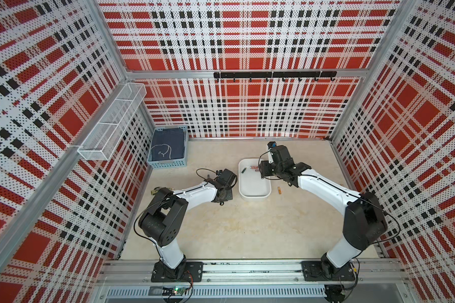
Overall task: Take the batteries out of the storage box
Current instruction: Place the battery at the center of the board.
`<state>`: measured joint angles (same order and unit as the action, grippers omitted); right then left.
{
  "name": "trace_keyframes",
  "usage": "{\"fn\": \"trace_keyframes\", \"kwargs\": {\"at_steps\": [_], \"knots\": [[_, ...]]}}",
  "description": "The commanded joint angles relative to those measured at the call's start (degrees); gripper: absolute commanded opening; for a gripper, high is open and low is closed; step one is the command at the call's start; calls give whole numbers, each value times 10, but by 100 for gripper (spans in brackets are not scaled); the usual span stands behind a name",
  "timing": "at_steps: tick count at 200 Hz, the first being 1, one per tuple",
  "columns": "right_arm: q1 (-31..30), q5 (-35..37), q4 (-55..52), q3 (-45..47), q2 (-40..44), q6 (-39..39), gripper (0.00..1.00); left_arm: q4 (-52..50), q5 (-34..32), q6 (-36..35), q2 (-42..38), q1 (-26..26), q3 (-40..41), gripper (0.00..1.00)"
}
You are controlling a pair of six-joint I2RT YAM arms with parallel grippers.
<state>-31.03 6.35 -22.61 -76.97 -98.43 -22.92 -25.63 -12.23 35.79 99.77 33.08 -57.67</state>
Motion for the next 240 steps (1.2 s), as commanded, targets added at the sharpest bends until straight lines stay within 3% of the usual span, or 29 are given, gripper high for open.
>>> {"fn": "trace_keyframes", "kwargs": {"at_steps": [1,60,87,113,148,197,240], "knots": [[-5,51,-124,-63,-57,-13,51,25,-4,-5,20,6,-10,0],[-9,79,-180,-170,-171,-21,48,30,-13,-4,47,15,-19,0],[-11,84,-192,-204,-208,-20,48,29,-18,-7,49,15,-19,9],[-16,87,-205,-231,-237,-24,47,24,-23,-9,47,13,-22,25],[-25,104,-244,-283,-281,-38,47,16,-29,-13,40,14,-31,31],[-43,156,-293,-355,-355,-103,48,2,-42,-19,18,15,-48,36],[-43,188,-284,-357,-374,-122,48,-10,-50,-22,-11,9,-49,36]]}}
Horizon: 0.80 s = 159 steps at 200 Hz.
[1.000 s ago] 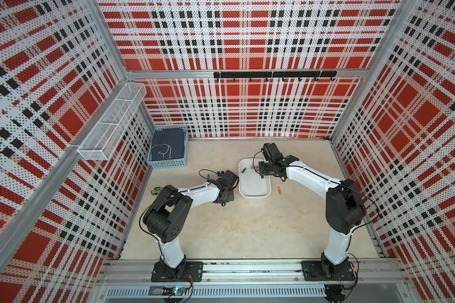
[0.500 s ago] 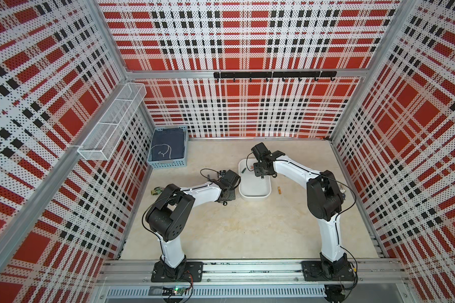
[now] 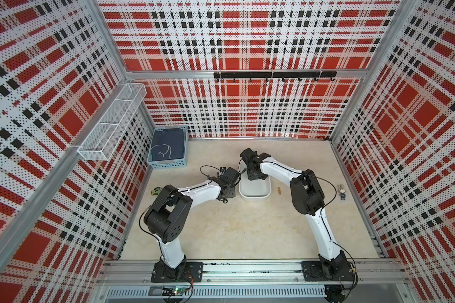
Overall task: Take the batteries out of the storage box
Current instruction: Place the battery at the center of the board, then pick up the battery from the storage box.
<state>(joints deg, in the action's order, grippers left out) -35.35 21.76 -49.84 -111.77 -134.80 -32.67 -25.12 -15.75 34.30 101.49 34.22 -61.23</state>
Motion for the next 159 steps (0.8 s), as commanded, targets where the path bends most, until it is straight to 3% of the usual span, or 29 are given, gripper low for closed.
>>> {"fn": "trace_keyframes", "kwargs": {"at_steps": [1,159], "knots": [[0,35,-12,-9,-11,-24,48,-16,-15,-7,-29,-2,-13,36],[-1,53,-8,5,49,-21,49,-5,-27,-12,-4,2,-25,35]]}}
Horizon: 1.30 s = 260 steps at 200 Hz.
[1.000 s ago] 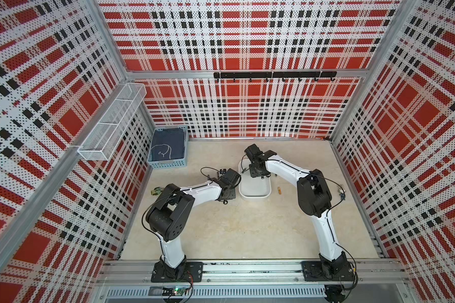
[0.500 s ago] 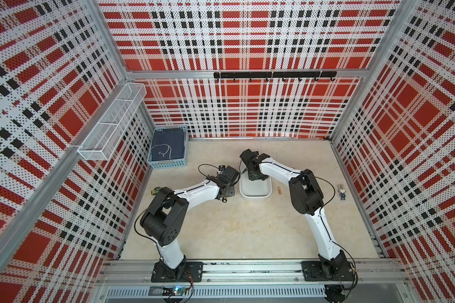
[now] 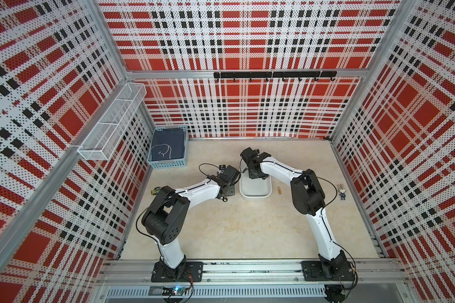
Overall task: Take the batteries out of the storage box
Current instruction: Pick up the battery from the storage box.
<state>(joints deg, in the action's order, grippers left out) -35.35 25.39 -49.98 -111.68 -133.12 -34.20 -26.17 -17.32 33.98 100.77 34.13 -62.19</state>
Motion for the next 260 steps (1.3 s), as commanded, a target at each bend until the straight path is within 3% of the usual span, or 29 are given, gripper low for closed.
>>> {"fn": "trace_keyframes", "kwargs": {"at_steps": [1,74,135,158,207,240,260], "knots": [[-1,16,-7,4,32,-6,49,6,-12,-8,3,3,-16,35],[13,-1,14,32,9,-17,49,5,-26,-10,-4,2,-11,35],[27,-80,56,73,8,-31,46,5,-34,-9,-6,3,-11,34],[33,-131,88,98,21,-41,40,5,-41,-11,-9,3,-11,34],[36,-133,95,96,5,-44,32,2,-44,-13,-9,4,-14,33],[36,-133,90,92,3,-41,11,-1,-48,-14,-17,3,-13,33],[35,-133,88,95,20,-38,6,-2,-58,-14,-26,3,-16,33]]}}
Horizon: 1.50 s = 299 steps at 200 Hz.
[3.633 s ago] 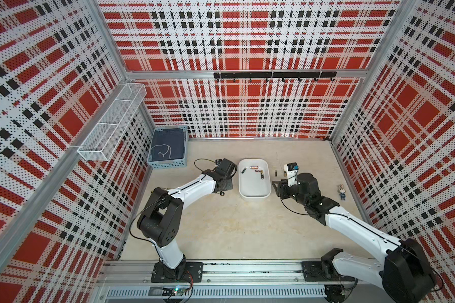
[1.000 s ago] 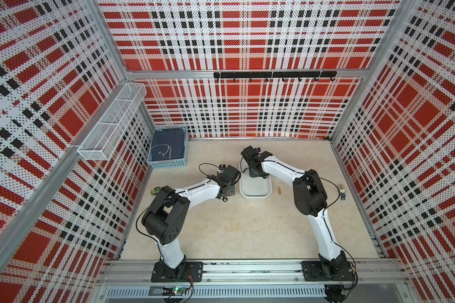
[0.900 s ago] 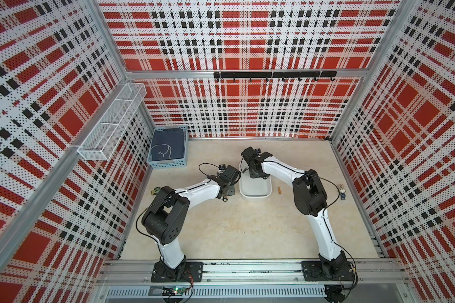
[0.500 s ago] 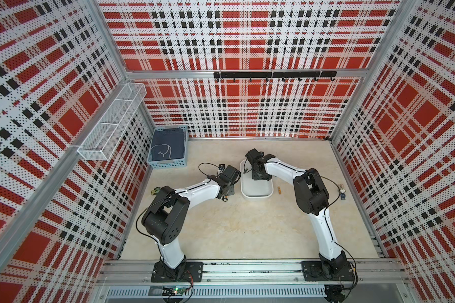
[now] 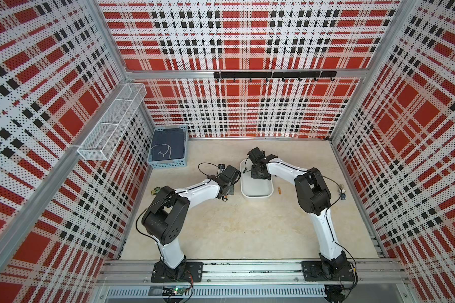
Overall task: Take the batteries out of the storage box
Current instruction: Pick up the battery from the storage box, then place the battery at the center of the board.
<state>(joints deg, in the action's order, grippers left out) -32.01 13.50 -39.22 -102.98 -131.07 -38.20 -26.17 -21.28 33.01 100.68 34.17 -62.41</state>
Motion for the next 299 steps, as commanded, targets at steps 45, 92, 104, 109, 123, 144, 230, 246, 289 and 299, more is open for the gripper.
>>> {"fn": "trace_keyframes", "kwargs": {"at_steps": [45,92,104,109,123,144,230,246,289,299], "knots": [[1,-47,-15,19,76,18,0,29,-68,-4,-92,11,-12,31],[11,-110,59,97,205,81,0,115,-53,-15,-173,11,14,32],[19,-98,56,119,242,92,0,122,-47,-21,-175,14,9,32],[24,-90,51,129,257,97,0,124,-47,-24,-175,17,7,32],[41,-60,36,162,298,109,0,133,-45,-38,-171,28,1,34],[78,-29,18,230,355,121,0,142,-4,-58,-150,38,-17,36],[141,-50,120,418,350,207,0,102,28,-32,-36,45,-83,43],[141,-43,131,421,325,208,0,89,26,-26,-28,43,-82,44],[140,-29,148,429,291,200,0,82,28,-18,-34,35,-67,48],[141,-24,151,431,288,198,0,81,28,-21,-37,33,-66,48]]}}
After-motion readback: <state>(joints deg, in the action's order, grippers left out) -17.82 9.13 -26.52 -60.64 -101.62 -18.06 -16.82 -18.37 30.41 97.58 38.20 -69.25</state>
